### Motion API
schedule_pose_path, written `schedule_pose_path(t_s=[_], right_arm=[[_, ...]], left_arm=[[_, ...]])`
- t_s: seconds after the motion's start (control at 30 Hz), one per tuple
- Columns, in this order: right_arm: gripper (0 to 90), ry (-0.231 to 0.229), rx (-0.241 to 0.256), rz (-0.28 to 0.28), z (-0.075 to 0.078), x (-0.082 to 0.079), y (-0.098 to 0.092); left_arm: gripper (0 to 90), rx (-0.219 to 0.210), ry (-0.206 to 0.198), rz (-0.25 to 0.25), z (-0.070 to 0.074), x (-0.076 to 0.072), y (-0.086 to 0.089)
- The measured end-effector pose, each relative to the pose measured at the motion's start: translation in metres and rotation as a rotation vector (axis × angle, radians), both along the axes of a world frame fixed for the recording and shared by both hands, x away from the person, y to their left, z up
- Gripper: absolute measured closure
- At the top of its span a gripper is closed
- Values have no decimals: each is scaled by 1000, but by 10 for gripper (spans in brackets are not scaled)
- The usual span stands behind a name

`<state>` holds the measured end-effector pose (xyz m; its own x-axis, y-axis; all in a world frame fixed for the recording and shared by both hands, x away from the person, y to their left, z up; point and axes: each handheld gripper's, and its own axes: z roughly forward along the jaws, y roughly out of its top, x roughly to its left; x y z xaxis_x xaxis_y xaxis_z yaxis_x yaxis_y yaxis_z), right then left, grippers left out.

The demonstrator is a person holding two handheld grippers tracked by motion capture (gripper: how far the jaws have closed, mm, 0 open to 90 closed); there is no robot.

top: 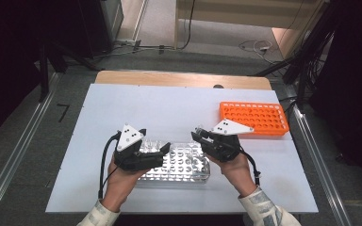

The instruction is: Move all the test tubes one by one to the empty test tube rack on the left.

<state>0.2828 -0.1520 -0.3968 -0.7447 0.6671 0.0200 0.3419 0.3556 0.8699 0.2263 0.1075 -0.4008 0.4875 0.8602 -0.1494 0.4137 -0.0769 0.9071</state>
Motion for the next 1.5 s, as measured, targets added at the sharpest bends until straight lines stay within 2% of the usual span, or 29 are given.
schedule_pose_path(t_s=[0.13, 0.3, 0.73, 0.87, 1.03, 1.23, 1.5], right_arm=[[730, 12, 10, 15, -1, -2, 3], [730, 19, -5, 41, -4, -5, 10], [730, 33, -32, 108, -12, -12, 34], [730, 45, -31, 124, -13, -15, 42], [730, 47, -28, 153, -13, -18, 54], [730, 38, -28, 185, -8, -23, 66], [730, 33, -27, 201, -6, -26, 72]], left_arm=[[106, -1, -4, -6, 2, -1, 1], [107, -14, -20, -11, 8, -5, 0], [156, -30, -46, -65, 17, -13, -4], [223, -31, -56, -91, 18, -15, -5], [378, -17, -84, -119, 18, -17, -7], [526, -7, -97, -133, 18, -18, -7], [646, 26, -110, -131, 17, -18, -8]])
